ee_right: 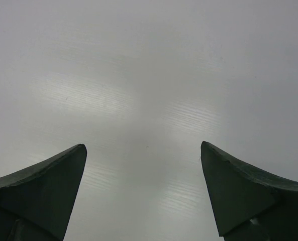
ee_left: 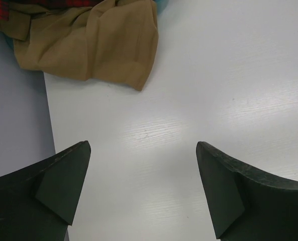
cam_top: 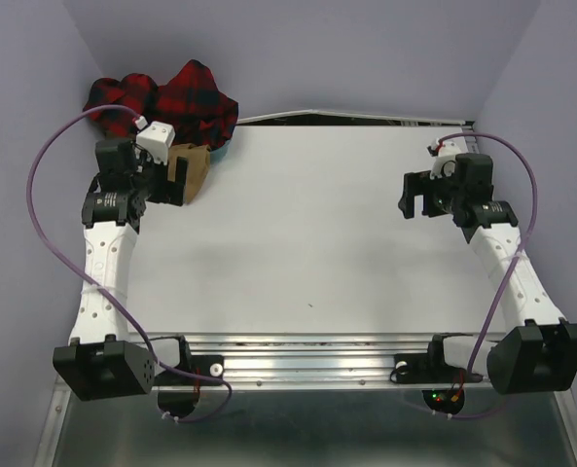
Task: Fold and stack the skirts
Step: Grab the skirt from the pile
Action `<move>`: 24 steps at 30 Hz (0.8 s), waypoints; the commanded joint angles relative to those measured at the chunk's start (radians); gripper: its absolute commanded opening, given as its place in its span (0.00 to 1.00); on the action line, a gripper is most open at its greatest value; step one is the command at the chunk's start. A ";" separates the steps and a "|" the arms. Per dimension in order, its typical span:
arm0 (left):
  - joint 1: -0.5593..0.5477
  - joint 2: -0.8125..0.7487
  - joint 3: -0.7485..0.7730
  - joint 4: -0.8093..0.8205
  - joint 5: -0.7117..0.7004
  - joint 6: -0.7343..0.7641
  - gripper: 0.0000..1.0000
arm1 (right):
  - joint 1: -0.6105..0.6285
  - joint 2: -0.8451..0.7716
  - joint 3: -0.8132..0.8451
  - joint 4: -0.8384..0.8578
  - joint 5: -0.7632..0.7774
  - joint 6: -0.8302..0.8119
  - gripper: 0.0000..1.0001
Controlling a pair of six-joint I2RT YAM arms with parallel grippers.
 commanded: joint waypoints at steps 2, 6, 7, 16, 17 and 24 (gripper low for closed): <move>-0.003 0.075 0.102 0.017 -0.029 0.015 0.99 | 0.000 0.019 0.040 0.006 -0.017 0.002 1.00; -0.005 0.276 0.326 -0.023 -0.019 -0.006 0.99 | 0.000 0.038 0.050 -0.001 -0.017 0.001 1.00; -0.005 0.311 0.382 -0.038 -0.012 -0.011 0.99 | 0.000 0.042 0.052 -0.001 -0.017 -0.001 1.00; -0.005 0.764 1.098 -0.014 -0.009 -0.116 0.99 | 0.000 0.058 0.050 -0.012 -0.006 -0.008 1.00; -0.003 0.793 1.117 0.018 -0.009 -0.129 0.99 | 0.000 0.064 0.050 -0.012 -0.007 -0.008 1.00; -0.005 0.858 0.977 0.356 -0.002 -0.169 0.99 | -0.009 0.088 0.052 -0.015 0.002 -0.013 1.00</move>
